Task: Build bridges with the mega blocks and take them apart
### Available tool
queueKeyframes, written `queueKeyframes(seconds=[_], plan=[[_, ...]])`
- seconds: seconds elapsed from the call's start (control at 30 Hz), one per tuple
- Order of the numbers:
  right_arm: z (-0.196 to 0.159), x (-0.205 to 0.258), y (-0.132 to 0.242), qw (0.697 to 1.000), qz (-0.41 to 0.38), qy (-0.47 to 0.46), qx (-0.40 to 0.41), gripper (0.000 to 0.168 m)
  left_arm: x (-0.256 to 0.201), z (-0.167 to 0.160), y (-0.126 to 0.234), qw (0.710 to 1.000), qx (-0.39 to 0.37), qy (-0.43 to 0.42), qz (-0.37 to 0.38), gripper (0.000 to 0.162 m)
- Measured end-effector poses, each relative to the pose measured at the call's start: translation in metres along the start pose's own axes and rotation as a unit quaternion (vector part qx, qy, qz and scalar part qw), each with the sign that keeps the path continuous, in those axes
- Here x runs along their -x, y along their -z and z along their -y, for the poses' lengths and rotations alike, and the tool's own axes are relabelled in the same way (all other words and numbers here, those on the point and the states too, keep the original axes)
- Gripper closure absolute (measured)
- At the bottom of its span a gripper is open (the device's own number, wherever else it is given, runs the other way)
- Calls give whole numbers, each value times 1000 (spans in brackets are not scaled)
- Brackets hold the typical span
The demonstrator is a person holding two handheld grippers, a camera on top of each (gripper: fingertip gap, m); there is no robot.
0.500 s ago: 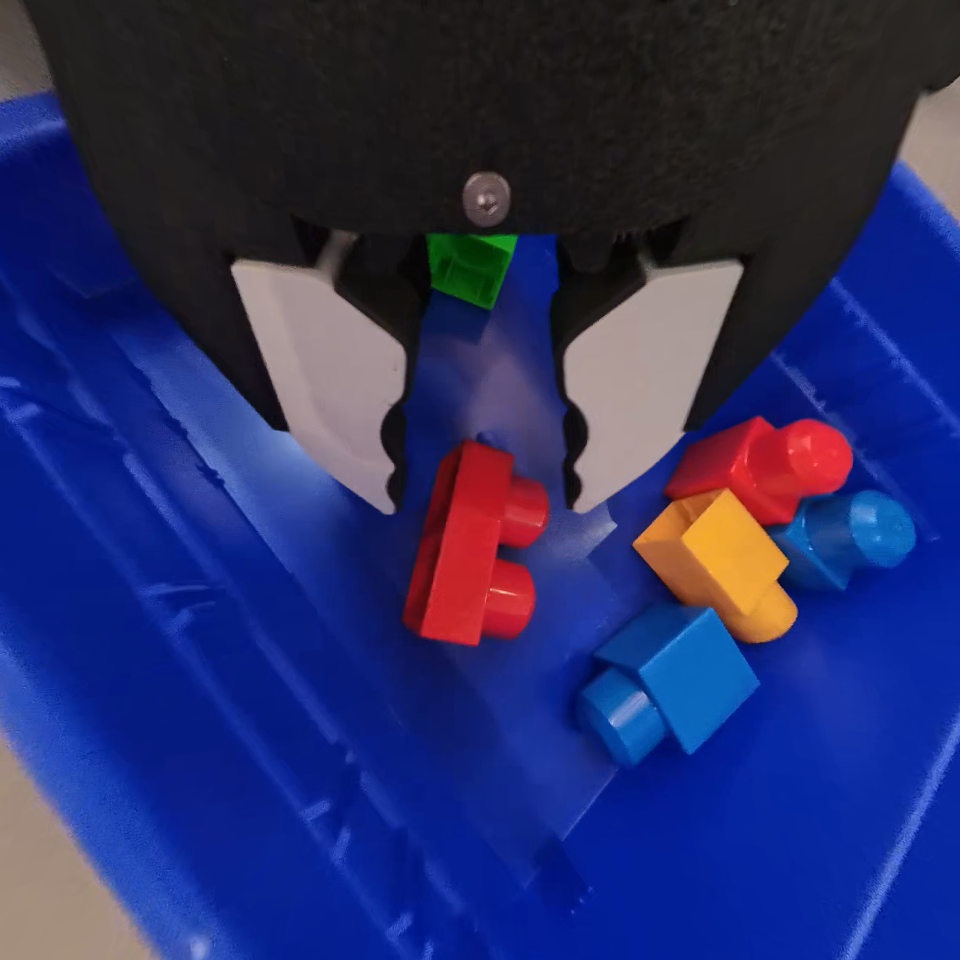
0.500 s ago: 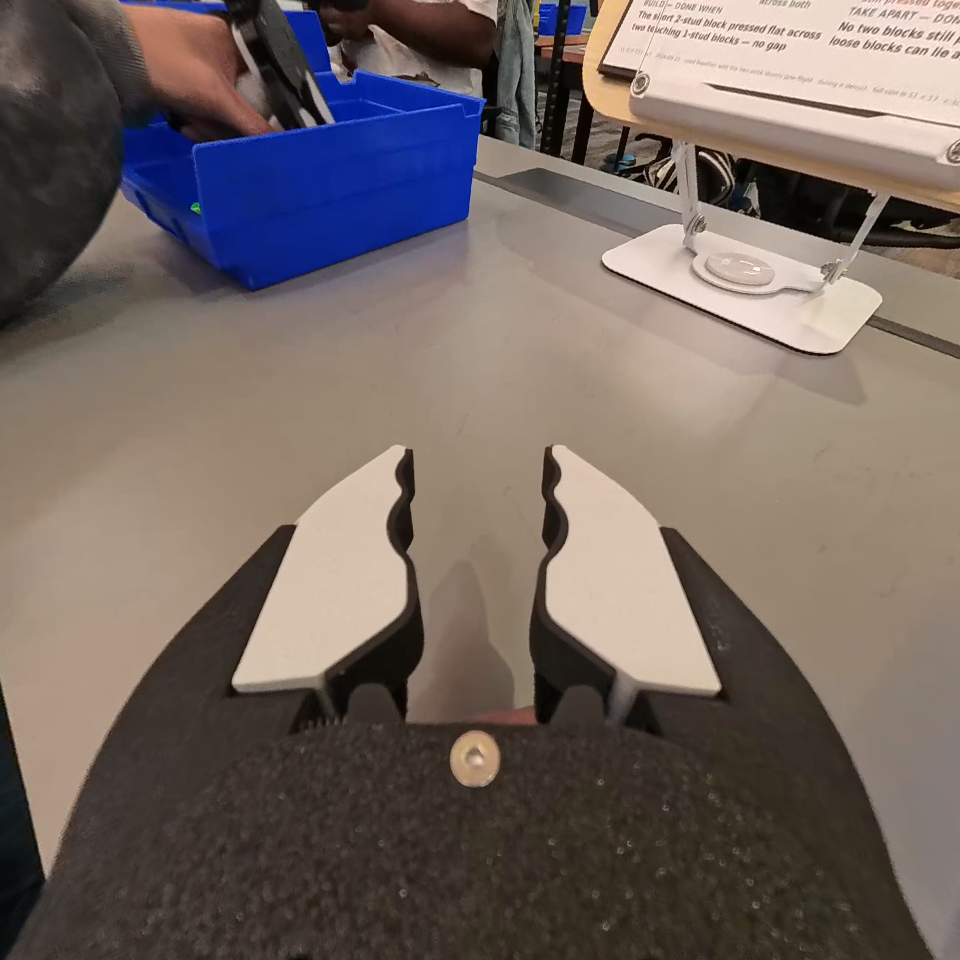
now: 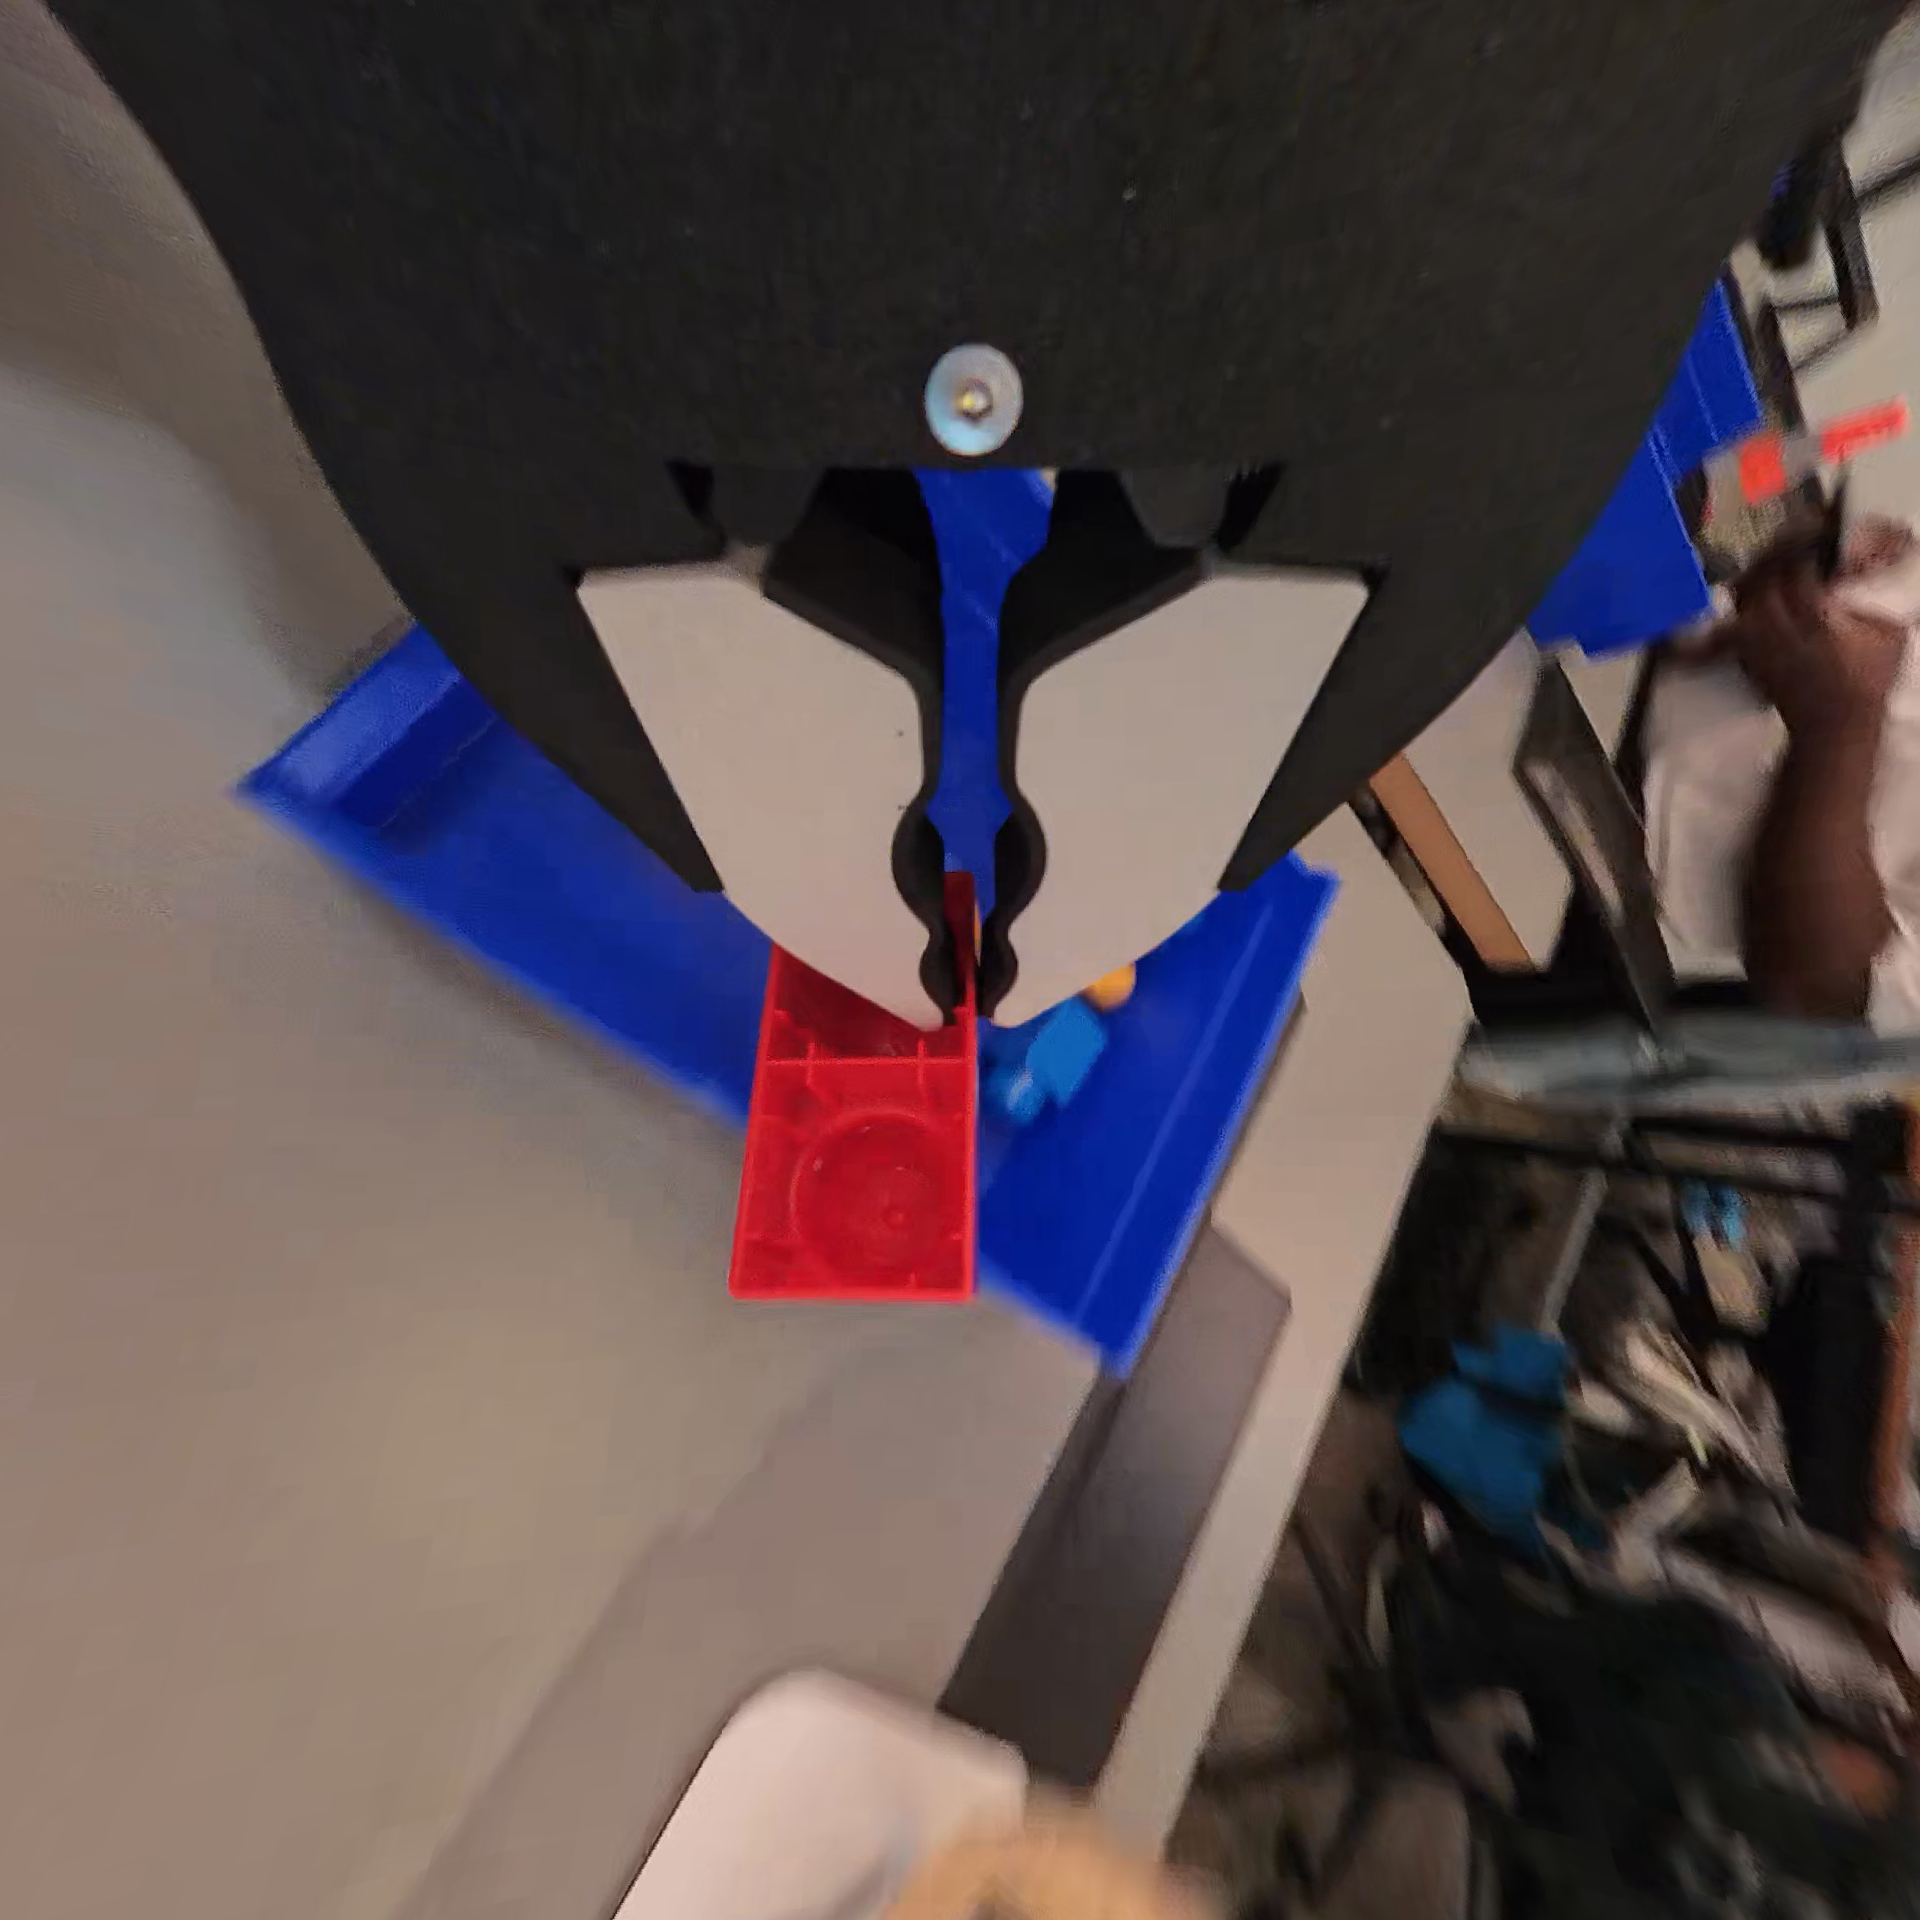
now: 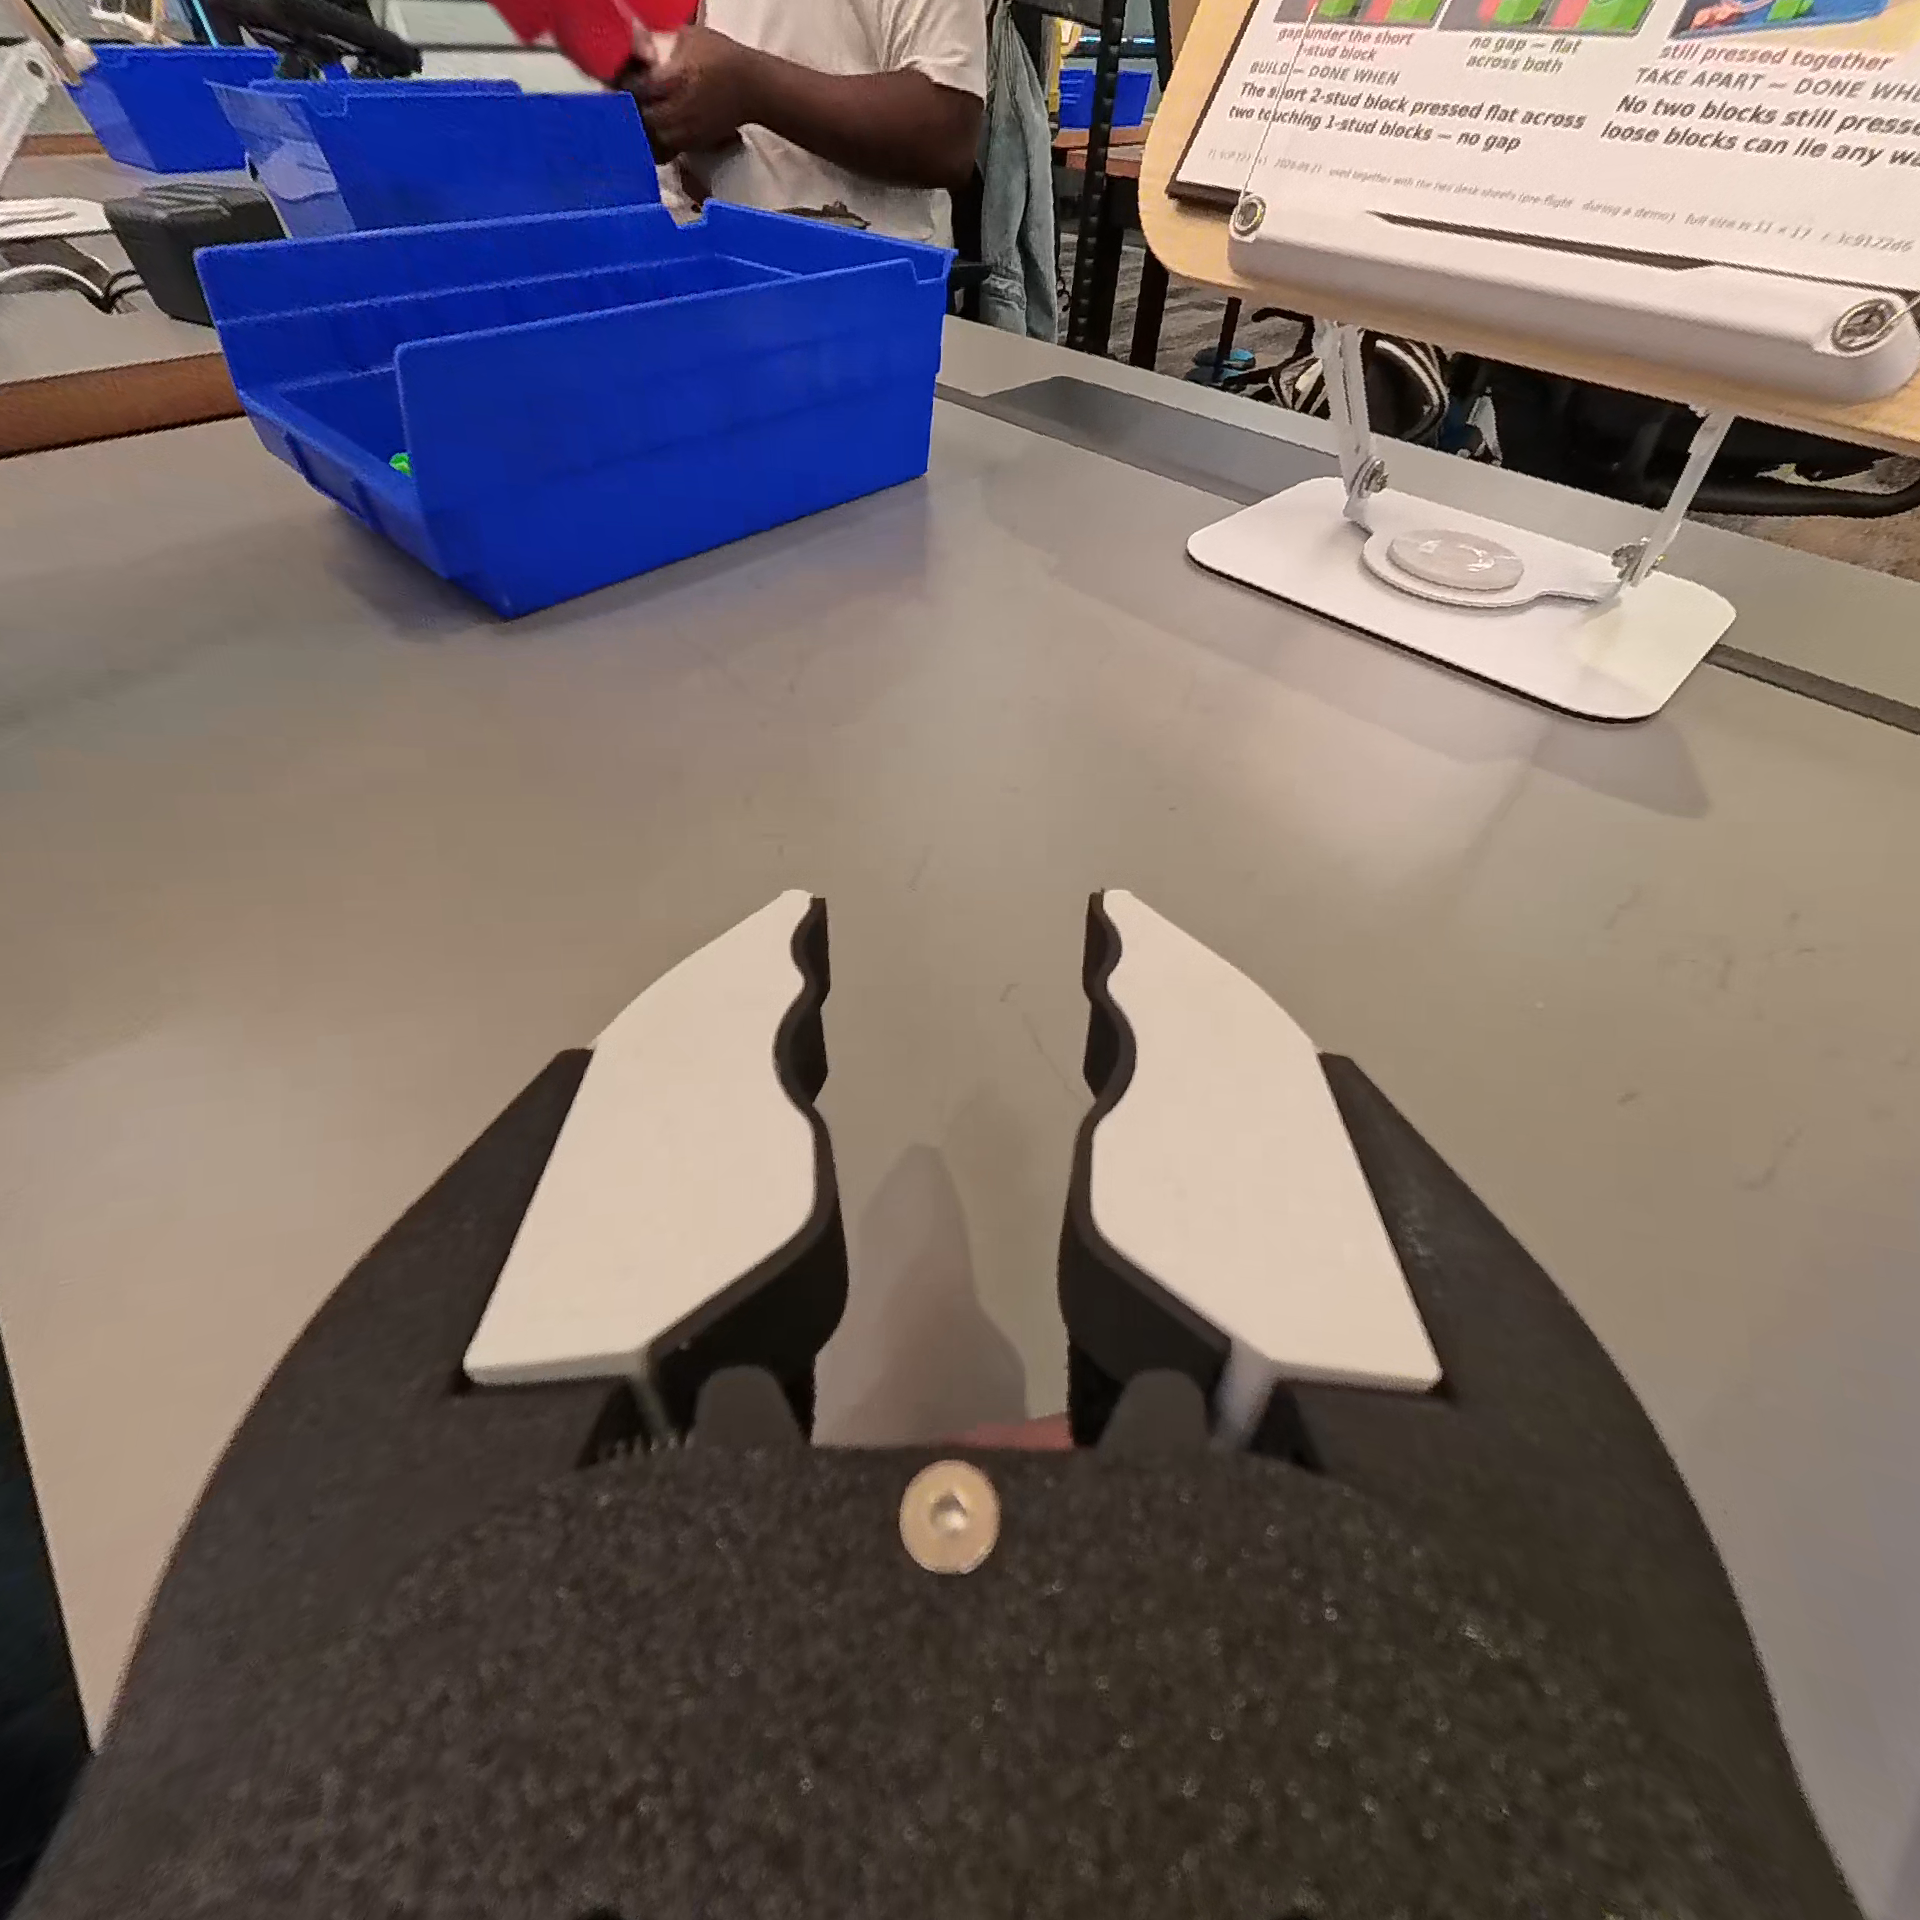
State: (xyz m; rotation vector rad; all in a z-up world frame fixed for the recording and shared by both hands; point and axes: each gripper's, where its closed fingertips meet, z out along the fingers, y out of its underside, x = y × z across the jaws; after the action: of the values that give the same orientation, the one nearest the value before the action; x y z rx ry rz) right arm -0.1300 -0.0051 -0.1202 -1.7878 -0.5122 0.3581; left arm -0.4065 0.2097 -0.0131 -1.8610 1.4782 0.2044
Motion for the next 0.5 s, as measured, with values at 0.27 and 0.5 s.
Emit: queueKeyframes(seconds=[0.27,0.5], plan=[[1,1,1,1000,-9,13,-6,122,-148,127,-65,980,-101,-141,-95,159],[4,1,3,1000,-3,6,-16,122,-224,148,-140,950,-95,-250,-162,159]])
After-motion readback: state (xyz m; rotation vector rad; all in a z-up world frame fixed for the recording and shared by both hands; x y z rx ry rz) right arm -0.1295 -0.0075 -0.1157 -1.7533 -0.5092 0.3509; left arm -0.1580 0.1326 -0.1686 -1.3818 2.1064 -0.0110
